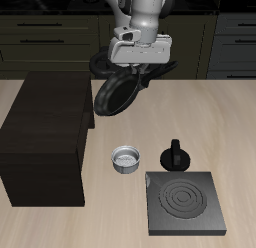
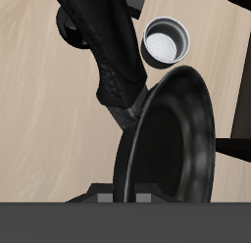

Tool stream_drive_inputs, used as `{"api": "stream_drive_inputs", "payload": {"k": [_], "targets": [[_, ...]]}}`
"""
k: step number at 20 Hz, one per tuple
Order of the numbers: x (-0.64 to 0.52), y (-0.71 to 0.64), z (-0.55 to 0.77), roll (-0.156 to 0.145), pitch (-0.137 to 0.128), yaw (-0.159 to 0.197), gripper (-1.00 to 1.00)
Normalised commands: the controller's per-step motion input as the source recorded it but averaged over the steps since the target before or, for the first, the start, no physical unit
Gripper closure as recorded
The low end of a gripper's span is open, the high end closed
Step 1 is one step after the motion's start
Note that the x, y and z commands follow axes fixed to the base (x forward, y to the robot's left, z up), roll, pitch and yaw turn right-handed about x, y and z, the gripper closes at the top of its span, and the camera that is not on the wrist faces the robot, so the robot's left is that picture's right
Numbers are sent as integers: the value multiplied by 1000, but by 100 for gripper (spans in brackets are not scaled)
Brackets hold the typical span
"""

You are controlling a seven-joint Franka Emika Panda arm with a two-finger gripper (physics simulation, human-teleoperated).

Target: Place the frypan on top of the wooden shelf

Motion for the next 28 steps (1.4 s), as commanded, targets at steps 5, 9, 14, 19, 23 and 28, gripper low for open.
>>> {"api": "stream_drive_inputs", "payload": {"k": [5, 9, 14, 19, 23, 28], "targets": [[156, -40, 323, -40, -12, -34, 100], [235, 185, 203, -19, 5, -4, 100], [110, 132, 246, -2, -25, -1, 100], [128, 309, 400, 3, -48, 12, 100], [14, 241, 497, -13, -54, -21, 100], [47, 199, 323, 3, -23, 3, 100]]}}
